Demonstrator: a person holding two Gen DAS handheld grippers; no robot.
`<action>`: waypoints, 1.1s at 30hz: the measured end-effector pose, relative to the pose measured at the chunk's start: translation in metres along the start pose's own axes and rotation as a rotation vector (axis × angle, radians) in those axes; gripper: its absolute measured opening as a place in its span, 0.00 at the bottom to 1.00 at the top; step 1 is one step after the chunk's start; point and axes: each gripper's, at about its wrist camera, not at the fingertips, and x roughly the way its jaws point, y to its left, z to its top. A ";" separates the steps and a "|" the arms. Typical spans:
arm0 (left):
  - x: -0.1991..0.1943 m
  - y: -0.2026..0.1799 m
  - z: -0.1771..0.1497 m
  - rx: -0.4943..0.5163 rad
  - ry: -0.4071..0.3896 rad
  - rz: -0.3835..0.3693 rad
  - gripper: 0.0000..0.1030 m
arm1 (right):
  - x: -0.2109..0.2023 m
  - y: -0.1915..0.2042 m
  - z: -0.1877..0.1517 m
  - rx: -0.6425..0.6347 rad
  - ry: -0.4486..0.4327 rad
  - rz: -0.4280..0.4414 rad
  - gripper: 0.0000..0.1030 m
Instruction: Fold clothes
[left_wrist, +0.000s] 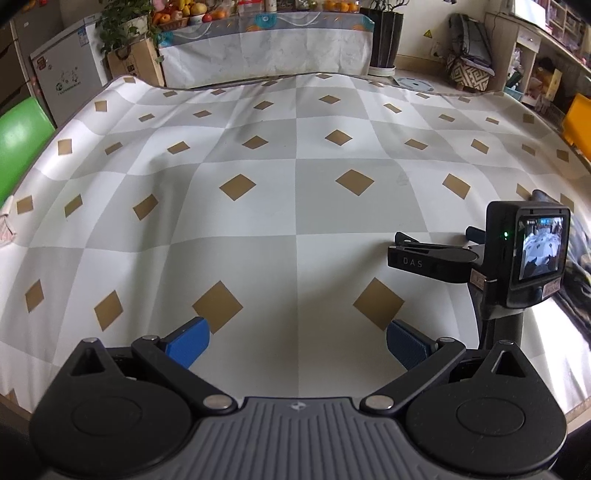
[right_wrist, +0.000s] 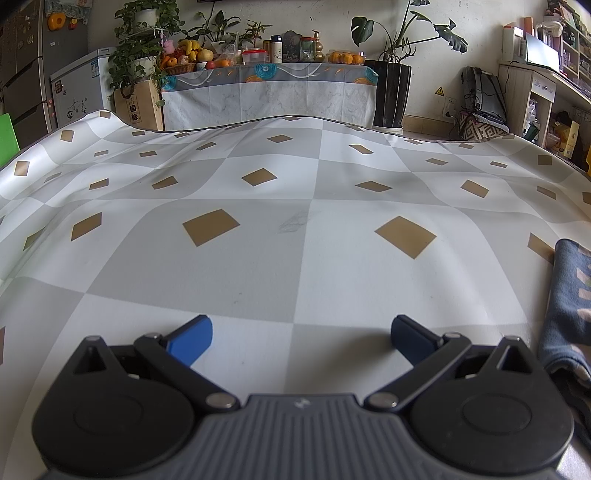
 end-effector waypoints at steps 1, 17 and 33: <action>-0.001 0.001 0.000 0.000 -0.001 -0.001 0.99 | 0.000 0.000 0.000 0.000 0.000 0.000 1.00; -0.001 0.000 -0.004 0.013 0.013 0.015 0.99 | 0.000 0.000 0.000 0.000 0.000 0.000 1.00; 0.005 -0.009 -0.006 0.042 0.037 -0.007 0.99 | 0.000 0.000 0.000 0.000 0.000 0.000 1.00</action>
